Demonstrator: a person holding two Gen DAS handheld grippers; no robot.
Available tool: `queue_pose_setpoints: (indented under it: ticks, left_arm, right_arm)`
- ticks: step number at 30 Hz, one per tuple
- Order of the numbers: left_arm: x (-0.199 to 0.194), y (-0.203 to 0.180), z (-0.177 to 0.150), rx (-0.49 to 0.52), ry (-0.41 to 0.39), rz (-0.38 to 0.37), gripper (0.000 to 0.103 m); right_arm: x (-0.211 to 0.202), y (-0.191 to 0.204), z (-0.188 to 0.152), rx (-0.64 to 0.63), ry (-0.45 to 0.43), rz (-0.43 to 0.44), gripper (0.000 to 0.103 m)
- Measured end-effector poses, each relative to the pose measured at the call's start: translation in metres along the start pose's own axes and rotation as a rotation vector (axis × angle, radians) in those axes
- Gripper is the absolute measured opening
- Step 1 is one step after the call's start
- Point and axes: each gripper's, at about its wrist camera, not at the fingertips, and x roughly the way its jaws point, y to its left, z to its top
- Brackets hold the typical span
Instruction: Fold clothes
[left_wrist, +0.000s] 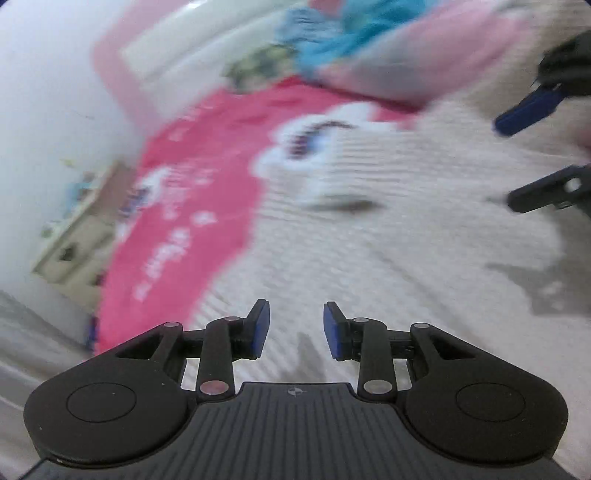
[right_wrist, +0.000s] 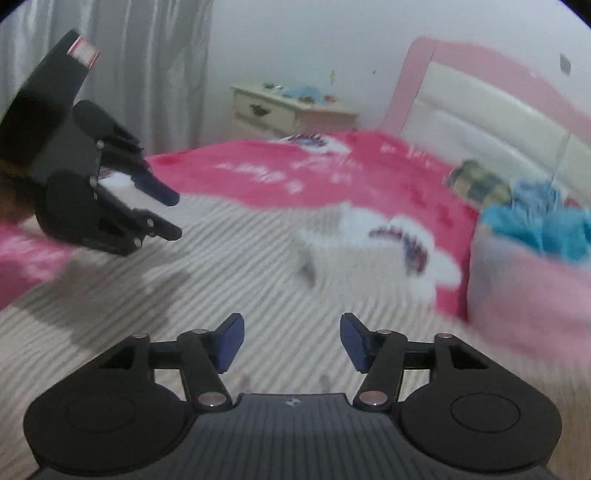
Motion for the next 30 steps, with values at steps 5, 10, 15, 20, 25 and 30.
queue_pose_setpoints:
  ticks: [5, 10, 15, 20, 25, 30]
  left_arm:
    - [0.052, 0.014, -0.015, -0.132, 0.014, -0.02, 0.032]
    - [0.062, -0.03, -0.031, -0.011, -0.046, 0.018, 0.023]
    - [0.043, -0.053, -0.029, 0.188, -0.166, 0.047, 0.021]
    - [0.057, -0.029, 0.006, 0.052, -0.219, -0.011, 0.027]
    - [0.103, -0.043, 0.02, 0.022, -0.158, -0.101, 0.019]
    - [0.1, -0.028, 0.017, -0.068, -0.164, -0.17, 0.021]
  right_arm:
    - [0.097, 0.002, 0.032, -0.085, 0.031, -0.08, 0.065]
    - [0.155, -0.009, 0.025, -0.032, 0.131, -0.119, 0.052]
    - [0.126, -0.054, 0.012, 0.272, -0.01, -0.023, 0.011]
    - [0.079, -0.101, -0.006, 0.638, -0.209, 0.147, 0.012]
    - [0.074, -0.114, -0.009, 0.724, -0.251, 0.227, 0.012]
    - [0.105, -0.108, -0.001, 0.756, -0.196, 0.279, 0.017]
